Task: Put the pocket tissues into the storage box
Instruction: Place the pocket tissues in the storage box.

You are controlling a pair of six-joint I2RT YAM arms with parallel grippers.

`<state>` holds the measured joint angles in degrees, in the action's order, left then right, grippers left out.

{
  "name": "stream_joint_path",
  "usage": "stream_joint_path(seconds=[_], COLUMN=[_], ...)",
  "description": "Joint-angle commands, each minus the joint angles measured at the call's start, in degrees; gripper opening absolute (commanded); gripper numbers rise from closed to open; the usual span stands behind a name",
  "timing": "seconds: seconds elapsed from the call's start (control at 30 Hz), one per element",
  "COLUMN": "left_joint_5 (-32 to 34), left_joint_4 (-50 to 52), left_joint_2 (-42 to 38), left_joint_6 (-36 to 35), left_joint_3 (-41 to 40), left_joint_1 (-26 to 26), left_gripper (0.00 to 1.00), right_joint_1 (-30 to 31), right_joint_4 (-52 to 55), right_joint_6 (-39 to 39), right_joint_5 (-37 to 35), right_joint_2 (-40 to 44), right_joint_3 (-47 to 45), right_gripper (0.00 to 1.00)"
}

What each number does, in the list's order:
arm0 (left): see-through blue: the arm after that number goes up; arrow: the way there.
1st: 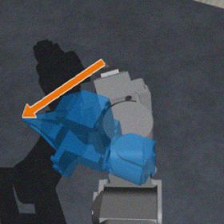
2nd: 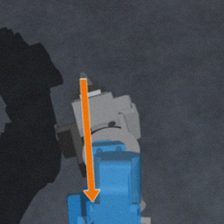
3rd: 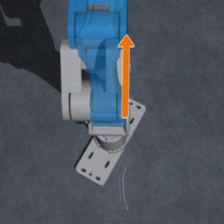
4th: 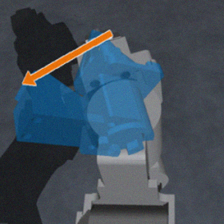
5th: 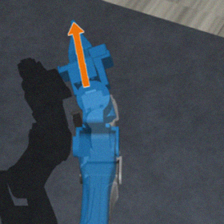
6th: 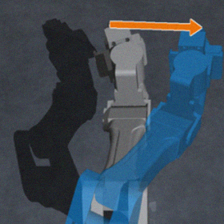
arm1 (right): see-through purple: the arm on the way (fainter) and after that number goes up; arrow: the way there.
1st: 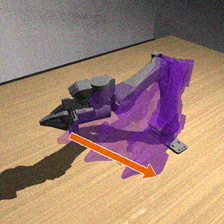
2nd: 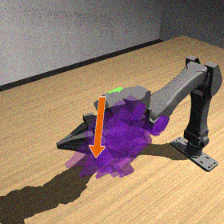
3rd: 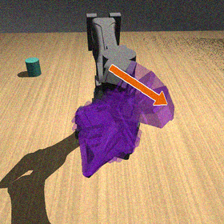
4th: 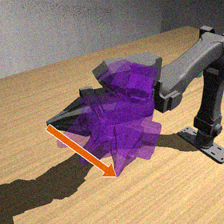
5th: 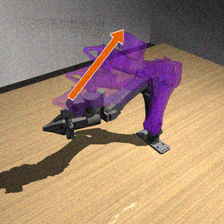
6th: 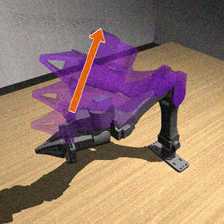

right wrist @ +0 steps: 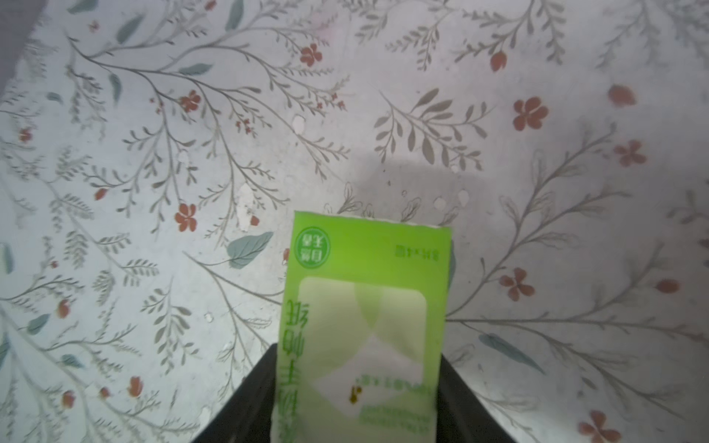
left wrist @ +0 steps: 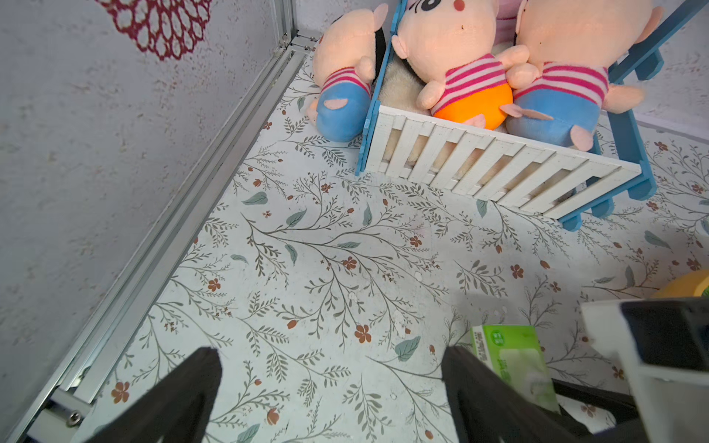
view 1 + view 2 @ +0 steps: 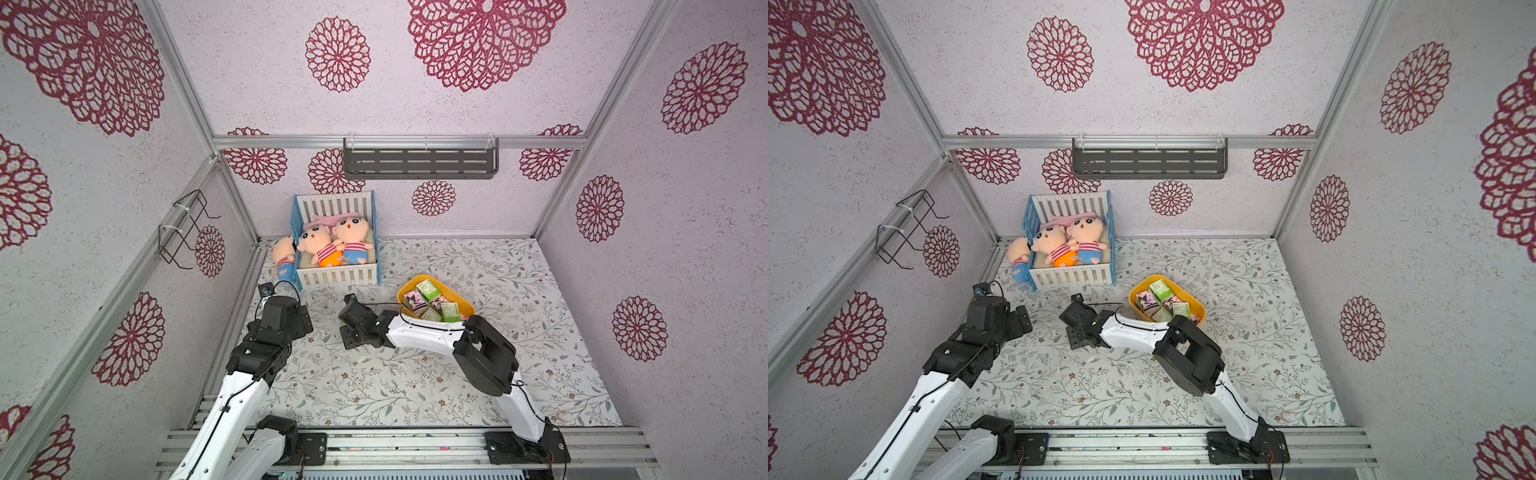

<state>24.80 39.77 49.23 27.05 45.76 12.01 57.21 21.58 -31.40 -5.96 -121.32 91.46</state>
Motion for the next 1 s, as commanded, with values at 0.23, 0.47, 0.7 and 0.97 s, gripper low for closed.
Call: stream_joint_path(seconds=[0.23,0.47,0.7,0.97], left_joint_5=[0.3,0.3,0.1,0.1], left_joint_4=[-1.0,-1.6,-1.5,-1.8], left_joint_2=[1.0,1.3,1.7,2.2], left_joint_6=[-0.4,-0.7,-0.8,-0.8], left_joint_3=[0.0,-0.2,-0.1,-0.1], left_joint_1=[0.5,0.6,0.5,0.5], left_gripper=[0.97,0.97,0.97,0.97], right_joint_1=[-12.8,-22.4,-26.4,-28.6], right_joint_4=[-10.1,-5.3,-5.2,-5.6], right_joint_6=[5.7,10.1,7.6,5.7], right_joint_5=[8.0,7.4,11.3,11.9], right_joint_2=[22.9,33.7,36.1,35.0], right_joint_3=[-16.0,-24.1,-31.6,-37.4], right_gripper=[0.58,0.58,0.58,0.58])
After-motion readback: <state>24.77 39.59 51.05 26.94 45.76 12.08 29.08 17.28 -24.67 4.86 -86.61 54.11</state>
